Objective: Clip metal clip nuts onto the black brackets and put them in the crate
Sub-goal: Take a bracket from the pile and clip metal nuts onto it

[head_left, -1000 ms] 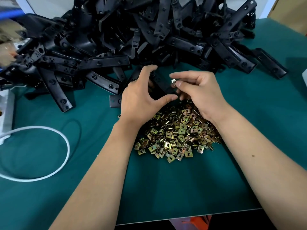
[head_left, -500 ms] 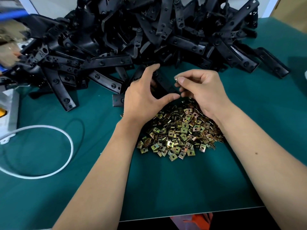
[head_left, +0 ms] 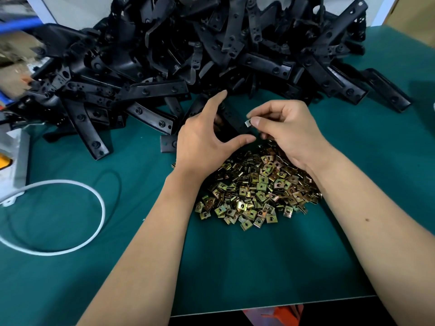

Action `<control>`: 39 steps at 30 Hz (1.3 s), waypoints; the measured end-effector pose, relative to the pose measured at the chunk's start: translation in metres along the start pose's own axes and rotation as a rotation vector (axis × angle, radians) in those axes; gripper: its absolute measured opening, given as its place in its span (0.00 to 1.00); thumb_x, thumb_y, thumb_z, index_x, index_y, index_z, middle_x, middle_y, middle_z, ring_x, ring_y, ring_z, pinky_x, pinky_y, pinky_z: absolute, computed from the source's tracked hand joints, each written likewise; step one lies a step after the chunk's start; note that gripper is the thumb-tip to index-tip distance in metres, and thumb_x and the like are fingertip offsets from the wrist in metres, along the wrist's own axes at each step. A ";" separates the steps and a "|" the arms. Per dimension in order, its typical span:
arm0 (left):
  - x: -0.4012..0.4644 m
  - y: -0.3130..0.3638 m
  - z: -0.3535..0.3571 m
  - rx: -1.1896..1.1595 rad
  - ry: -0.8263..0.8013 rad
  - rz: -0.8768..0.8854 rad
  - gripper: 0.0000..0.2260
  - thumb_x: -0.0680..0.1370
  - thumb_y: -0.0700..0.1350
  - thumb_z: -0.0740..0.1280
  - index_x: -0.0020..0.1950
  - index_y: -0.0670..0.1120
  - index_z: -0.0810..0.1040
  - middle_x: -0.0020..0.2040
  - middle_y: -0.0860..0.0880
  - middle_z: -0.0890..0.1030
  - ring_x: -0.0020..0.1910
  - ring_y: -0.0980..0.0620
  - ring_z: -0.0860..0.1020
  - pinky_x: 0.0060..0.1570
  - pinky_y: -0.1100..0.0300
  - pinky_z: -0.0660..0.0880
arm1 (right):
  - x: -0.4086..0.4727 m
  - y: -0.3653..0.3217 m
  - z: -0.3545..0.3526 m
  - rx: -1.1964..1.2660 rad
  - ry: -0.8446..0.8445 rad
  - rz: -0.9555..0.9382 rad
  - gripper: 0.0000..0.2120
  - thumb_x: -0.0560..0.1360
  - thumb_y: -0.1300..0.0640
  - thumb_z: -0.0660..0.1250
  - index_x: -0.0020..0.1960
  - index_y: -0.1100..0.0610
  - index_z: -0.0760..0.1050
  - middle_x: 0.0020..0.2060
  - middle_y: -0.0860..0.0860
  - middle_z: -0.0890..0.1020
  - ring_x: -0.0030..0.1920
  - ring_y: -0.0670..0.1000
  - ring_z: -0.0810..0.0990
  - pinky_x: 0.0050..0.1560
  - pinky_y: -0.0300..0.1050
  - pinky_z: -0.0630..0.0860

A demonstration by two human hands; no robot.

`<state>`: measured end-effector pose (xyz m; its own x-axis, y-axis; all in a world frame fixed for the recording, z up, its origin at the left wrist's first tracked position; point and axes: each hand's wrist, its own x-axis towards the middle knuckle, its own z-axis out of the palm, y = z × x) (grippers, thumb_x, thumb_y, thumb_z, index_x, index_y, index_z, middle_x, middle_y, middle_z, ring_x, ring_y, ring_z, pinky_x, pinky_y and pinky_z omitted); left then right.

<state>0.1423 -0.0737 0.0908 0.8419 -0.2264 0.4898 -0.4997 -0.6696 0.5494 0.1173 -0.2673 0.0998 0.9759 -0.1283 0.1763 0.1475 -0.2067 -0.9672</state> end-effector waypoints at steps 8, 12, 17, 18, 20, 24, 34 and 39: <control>0.000 0.001 0.000 -0.007 -0.005 0.011 0.45 0.66 0.71 0.74 0.79 0.57 0.65 0.51 0.56 0.82 0.53 0.53 0.81 0.57 0.49 0.80 | -0.002 -0.002 0.001 0.021 -0.032 0.035 0.06 0.76 0.64 0.75 0.47 0.54 0.87 0.41 0.55 0.87 0.38 0.52 0.80 0.43 0.44 0.79; 0.001 0.001 -0.001 0.004 -0.014 0.041 0.47 0.67 0.69 0.76 0.81 0.54 0.64 0.46 0.52 0.83 0.47 0.53 0.81 0.52 0.51 0.80 | -0.004 -0.004 0.002 0.062 -0.038 0.042 0.07 0.74 0.66 0.75 0.50 0.57 0.85 0.40 0.56 0.86 0.37 0.49 0.79 0.38 0.40 0.75; 0.003 0.007 0.000 0.117 0.043 0.119 0.50 0.65 0.68 0.76 0.82 0.50 0.63 0.36 0.55 0.72 0.35 0.55 0.71 0.38 0.58 0.71 | -0.004 -0.006 0.001 0.036 -0.107 -0.008 0.13 0.74 0.67 0.75 0.53 0.52 0.82 0.35 0.50 0.80 0.37 0.49 0.77 0.48 0.45 0.75; 0.003 0.007 0.001 0.131 0.035 0.122 0.50 0.65 0.68 0.76 0.82 0.50 0.63 0.38 0.54 0.74 0.36 0.54 0.73 0.38 0.57 0.73 | -0.004 -0.006 0.000 -0.030 -0.115 -0.043 0.13 0.74 0.66 0.75 0.54 0.51 0.82 0.36 0.50 0.81 0.38 0.49 0.77 0.50 0.46 0.75; 0.003 0.006 0.000 0.136 0.020 0.121 0.50 0.65 0.68 0.76 0.82 0.51 0.62 0.41 0.53 0.77 0.39 0.54 0.74 0.40 0.54 0.76 | -0.005 -0.007 0.002 -0.173 -0.111 -0.118 0.14 0.75 0.62 0.75 0.57 0.48 0.82 0.38 0.48 0.84 0.41 0.49 0.80 0.54 0.47 0.75; 0.006 -0.003 -0.009 0.100 0.109 0.079 0.47 0.68 0.67 0.76 0.82 0.50 0.64 0.41 0.50 0.79 0.41 0.50 0.78 0.43 0.53 0.78 | -0.009 -0.009 0.015 -0.106 -0.055 -0.102 0.13 0.79 0.59 0.72 0.63 0.51 0.79 0.45 0.47 0.88 0.44 0.50 0.86 0.50 0.42 0.82; 0.018 -0.062 -0.053 0.041 0.399 -0.206 0.43 0.67 0.70 0.75 0.77 0.54 0.69 0.39 0.59 0.79 0.39 0.59 0.77 0.45 0.65 0.76 | -0.024 -0.016 0.063 -0.812 -0.372 -0.498 0.15 0.80 0.48 0.69 0.66 0.46 0.81 0.59 0.45 0.81 0.60 0.49 0.69 0.62 0.49 0.70; 0.016 -0.075 -0.059 -0.063 0.446 -0.253 0.40 0.67 0.69 0.75 0.75 0.53 0.72 0.36 0.57 0.77 0.36 0.61 0.75 0.43 0.65 0.76 | -0.019 -0.022 0.091 -0.971 -0.568 -0.501 0.22 0.83 0.43 0.62 0.77 0.40 0.69 0.77 0.42 0.67 0.73 0.51 0.60 0.68 0.61 0.66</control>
<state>0.1812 0.0143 0.0970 0.7762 0.2703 0.5696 -0.3143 -0.6172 0.7213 0.1102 -0.1722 0.1014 0.8131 0.5626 0.1496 0.5819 -0.7784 -0.2354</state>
